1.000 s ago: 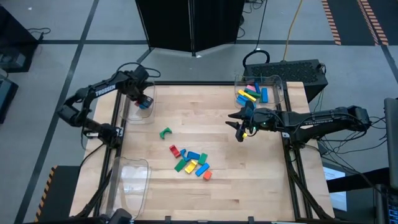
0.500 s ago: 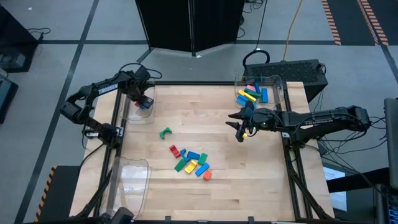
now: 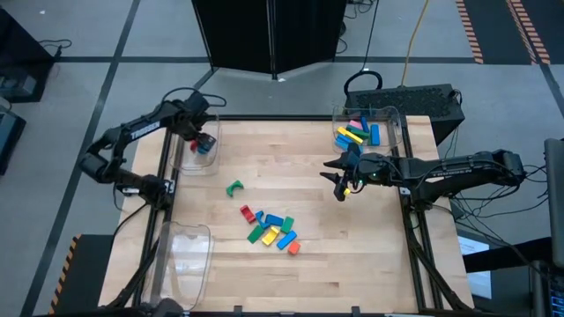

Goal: Sort blocks by size
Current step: Put the blue triangle block into the top left transparent bin

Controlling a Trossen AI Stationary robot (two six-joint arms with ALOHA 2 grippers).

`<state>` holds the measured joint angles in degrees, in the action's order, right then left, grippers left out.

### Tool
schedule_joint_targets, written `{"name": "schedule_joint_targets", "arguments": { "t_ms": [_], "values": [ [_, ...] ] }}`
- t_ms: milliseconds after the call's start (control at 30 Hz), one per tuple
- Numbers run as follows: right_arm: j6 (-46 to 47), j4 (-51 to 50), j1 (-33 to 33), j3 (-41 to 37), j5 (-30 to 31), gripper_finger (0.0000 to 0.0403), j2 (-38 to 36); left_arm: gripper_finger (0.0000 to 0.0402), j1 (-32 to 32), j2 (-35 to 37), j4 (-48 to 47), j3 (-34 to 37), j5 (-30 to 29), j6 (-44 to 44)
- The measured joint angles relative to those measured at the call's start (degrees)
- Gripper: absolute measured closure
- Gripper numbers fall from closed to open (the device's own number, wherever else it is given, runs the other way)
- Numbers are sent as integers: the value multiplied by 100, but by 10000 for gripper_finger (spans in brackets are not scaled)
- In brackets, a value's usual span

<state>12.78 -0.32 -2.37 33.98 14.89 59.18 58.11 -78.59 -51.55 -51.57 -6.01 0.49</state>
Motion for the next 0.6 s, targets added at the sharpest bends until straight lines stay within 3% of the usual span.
{"name": "schedule_joint_targets", "arguments": {
  "t_ms": [333,600],
  "values": [
    [2,4,0,0,1,250,0,153,-237,1362,-92,0,115,1],
    [2,4,0,0,1,250,0,153,-891,1942,-179,0,290,311]
  ]
}}
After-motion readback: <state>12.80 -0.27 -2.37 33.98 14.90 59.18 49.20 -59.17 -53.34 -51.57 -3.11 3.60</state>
